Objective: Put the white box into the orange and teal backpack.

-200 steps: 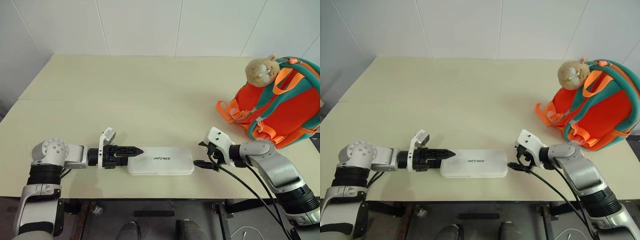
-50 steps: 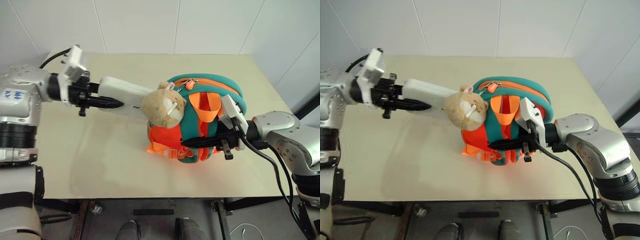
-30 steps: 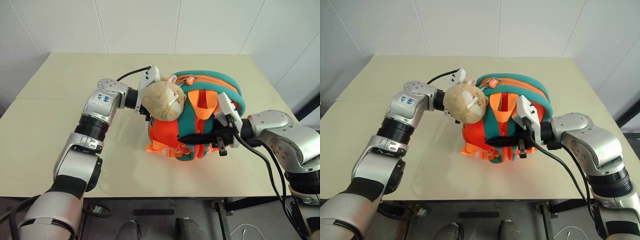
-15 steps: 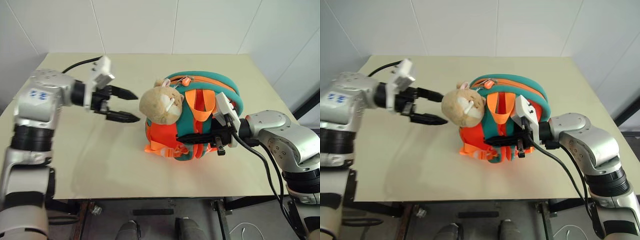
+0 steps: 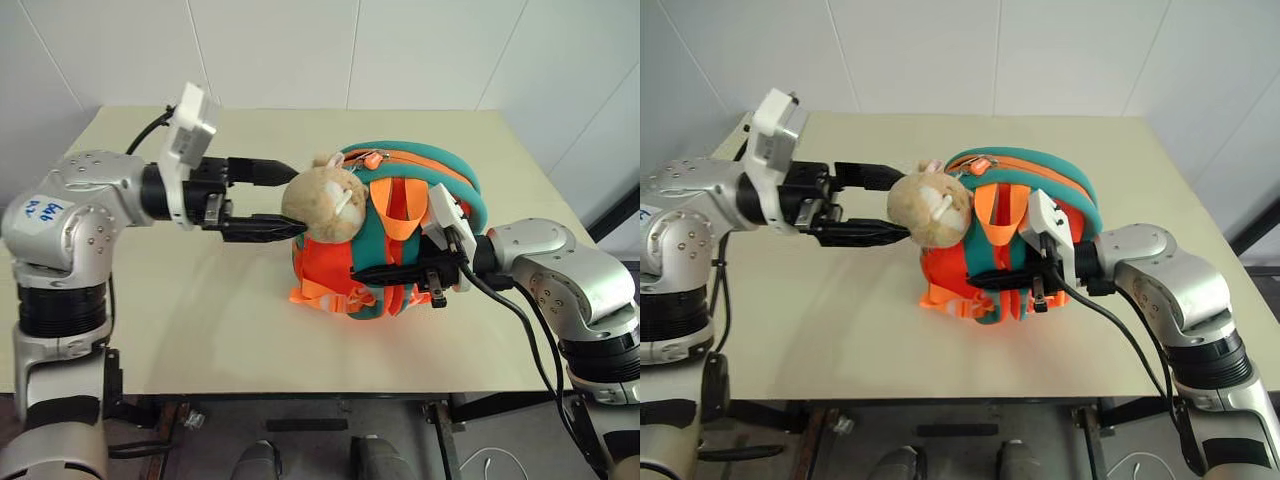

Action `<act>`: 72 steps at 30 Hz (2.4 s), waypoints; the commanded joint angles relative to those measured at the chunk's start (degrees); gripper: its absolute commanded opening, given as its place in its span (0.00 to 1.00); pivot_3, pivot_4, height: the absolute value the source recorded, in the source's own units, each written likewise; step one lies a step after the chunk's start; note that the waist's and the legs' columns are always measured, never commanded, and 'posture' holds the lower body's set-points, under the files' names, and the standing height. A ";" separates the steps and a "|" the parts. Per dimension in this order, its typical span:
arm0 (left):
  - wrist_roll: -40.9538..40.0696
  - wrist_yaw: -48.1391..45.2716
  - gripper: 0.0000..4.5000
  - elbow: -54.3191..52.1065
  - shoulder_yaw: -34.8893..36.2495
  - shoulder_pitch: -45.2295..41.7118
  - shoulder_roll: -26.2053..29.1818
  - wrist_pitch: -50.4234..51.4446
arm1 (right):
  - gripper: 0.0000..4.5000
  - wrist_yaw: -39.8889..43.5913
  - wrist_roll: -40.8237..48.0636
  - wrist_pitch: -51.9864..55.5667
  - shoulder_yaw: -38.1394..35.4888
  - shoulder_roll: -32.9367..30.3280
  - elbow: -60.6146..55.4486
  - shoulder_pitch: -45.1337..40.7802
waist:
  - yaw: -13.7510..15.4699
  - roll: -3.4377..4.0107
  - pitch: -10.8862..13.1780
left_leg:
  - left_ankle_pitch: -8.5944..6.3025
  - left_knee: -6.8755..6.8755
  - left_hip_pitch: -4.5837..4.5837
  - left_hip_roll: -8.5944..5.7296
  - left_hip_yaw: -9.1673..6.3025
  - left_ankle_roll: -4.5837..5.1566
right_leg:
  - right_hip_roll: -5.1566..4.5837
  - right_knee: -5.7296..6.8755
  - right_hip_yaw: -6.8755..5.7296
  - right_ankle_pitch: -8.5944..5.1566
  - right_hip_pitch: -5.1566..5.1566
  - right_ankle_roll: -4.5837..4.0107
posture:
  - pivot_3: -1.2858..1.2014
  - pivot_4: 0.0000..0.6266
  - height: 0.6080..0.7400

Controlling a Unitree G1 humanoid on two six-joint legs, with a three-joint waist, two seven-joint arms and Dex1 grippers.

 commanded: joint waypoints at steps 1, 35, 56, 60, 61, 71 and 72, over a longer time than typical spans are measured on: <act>-1.02 2.60 0.99 -0.57 -0.50 -1.86 -1.91 -1.29 | 0.00 0.14 0.02 -0.79 -0.27 0.34 -1.04 -0.83 | 0.13 0.00 0.00 | 0.00 0.00 0.00 0.00 0.00 -0.01 | 0.01 0.01 0.00 0.00 -0.01 0.00 | 0.52 0.24 1.00; 9.30 -0.36 0.05 21.21 -10.28 -8.43 12.31 -4.13 | 0.00 -7.43 6.76 -0.07 -5.46 2.47 -9.66 9.96 | 0.15 0.00 0.00 | 0.01 -0.04 0.02 -0.01 0.00 -0.02 | 0.02 -0.01 -0.01 -0.01 -0.01 -0.02 | 0.52 0.24 1.00; 26.22 -10.86 0.04 29.22 -24.71 -4.11 6.93 -17.58 | 0.00 -10.40 7.84 0.06 -4.55 2.54 -10.56 10.01 | 0.23 0.00 0.00 | 0.01 -0.08 -0.02 0.00 0.01 -0.01 | 0.03 -0.09 -0.01 -0.02 -0.02 -0.03 | 0.52 0.24 1.00; 21.18 -12.34 0.04 24.77 -18.81 -2.04 7.02 -15.87 | 0.07 -10.28 7.07 -0.33 -4.99 1.43 -10.73 10.09 | 0.25 0.00 0.00 | 0.01 -0.05 -0.03 0.00 0.00 -0.01 | 0.03 -0.06 -0.01 -0.02 -0.02 -0.03 | 0.52 0.24 1.00; 20.06 -11.93 0.04 23.62 -16.81 -1.29 7.19 -15.95 | 0.15 -9.90 6.59 -0.42 -5.07 0.57 -10.89 10.37 | 0.25 0.00 0.00 | 0.01 -0.06 -0.03 0.01 0.01 -0.01 | 0.02 -0.06 -0.01 -0.02 -0.02 -0.03 | 0.52 0.24 1.00; 15.38 -7.64 0.69 13.75 -4.64 9.64 13.39 -10.77 | 0.89 -7.49 8.71 1.91 -11.44 -8.21 -10.97 13.01 | 0.25 0.00 0.00 | -0.01 -0.07 -0.05 0.01 0.00 0.02 | 0.00 -0.12 -0.02 -0.02 -0.01 -0.03 | 0.52 0.24 1.00; 14.69 -7.33 0.76 12.78 -3.28 11.02 14.19 -9.96 | 0.97 -7.34 8.58 2.21 -12.73 -9.78 -10.70 13.70 | 0.25 0.00 0.00 | -0.01 -0.08 -0.05 0.01 0.01 0.02 | -0.01 -0.13 -0.01 -0.02 -0.01 -0.03 | 0.52 0.24 1.00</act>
